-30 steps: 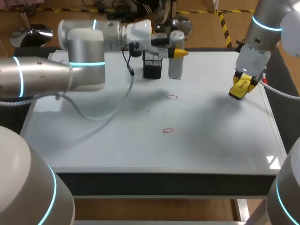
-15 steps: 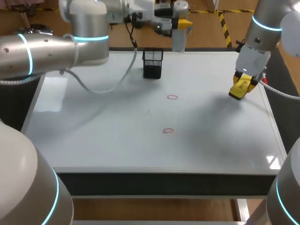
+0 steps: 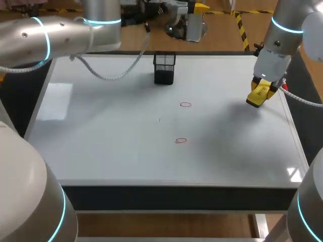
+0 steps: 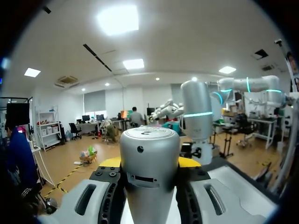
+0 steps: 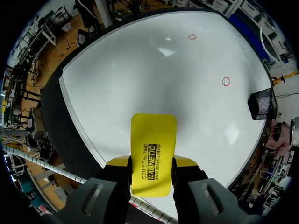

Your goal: Pick up the inspection probe, press it on each red-marked spot on the whiteboard one by one, put down the probe, pick up the eraser, and wipe off all the red marks.

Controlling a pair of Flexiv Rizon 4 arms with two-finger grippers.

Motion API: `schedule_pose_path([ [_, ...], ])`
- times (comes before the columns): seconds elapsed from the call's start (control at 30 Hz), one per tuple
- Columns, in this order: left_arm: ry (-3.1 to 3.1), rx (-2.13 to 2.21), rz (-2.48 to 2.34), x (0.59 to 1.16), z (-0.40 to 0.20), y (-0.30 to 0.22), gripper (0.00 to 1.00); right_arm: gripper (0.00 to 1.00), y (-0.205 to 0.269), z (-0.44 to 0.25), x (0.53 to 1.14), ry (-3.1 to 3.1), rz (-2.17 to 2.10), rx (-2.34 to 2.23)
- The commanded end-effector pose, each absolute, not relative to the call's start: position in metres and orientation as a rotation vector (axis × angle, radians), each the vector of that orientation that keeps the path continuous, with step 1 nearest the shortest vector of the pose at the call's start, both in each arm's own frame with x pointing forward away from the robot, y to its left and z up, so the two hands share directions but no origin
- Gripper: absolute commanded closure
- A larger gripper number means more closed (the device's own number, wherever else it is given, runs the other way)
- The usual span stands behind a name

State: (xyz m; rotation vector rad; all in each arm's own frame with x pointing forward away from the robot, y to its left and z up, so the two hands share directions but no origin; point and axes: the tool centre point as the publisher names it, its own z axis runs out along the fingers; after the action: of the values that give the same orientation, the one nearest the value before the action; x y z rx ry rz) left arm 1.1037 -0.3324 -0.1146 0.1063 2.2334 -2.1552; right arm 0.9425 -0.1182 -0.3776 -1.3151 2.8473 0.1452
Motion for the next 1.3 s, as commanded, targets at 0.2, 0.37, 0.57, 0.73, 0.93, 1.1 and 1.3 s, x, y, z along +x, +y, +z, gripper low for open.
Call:
schedule_pose_path([
  [0.2,2.268,0.147,-2.186,1.116,-0.117,-0.333,1.00,1.00,-0.119,-0.377,0.943,2.849,0.140,-1.319],
  [0.37,2.272,0.143,-2.188,1.117,-0.117,-0.333,1.00,1.00,-0.119,-0.377,0.943,2.849,0.140,-1.319],
  [0.57,2.272,0.143,-2.188,1.117,-0.117,-0.333,1.00,1.00,-0.119,-0.377,0.943,2.849,0.140,-1.319],
  [0.73,2.272,0.143,-2.188,1.117,-0.117,-0.333,1.00,1.00,-0.119,-0.377,0.943,2.849,0.140,-1.319],
  [0.93,2.272,0.143,-2.188,1.117,-0.117,-0.333,1.00,1.00,-0.119,-0.377,0.943,2.849,0.140,-1.319],
  [1.1,2.272,0.143,-2.188,1.117,-0.117,-0.333,1.00,1.00,-0.099,-0.377,0.944,2.820,0.136,-1.394],
  [1.3,2.272,0.143,-2.188,1.117,-0.117,-0.333,1.00,1.00,-0.054,-0.374,0.942,2.752,0.085,-1.564],
])
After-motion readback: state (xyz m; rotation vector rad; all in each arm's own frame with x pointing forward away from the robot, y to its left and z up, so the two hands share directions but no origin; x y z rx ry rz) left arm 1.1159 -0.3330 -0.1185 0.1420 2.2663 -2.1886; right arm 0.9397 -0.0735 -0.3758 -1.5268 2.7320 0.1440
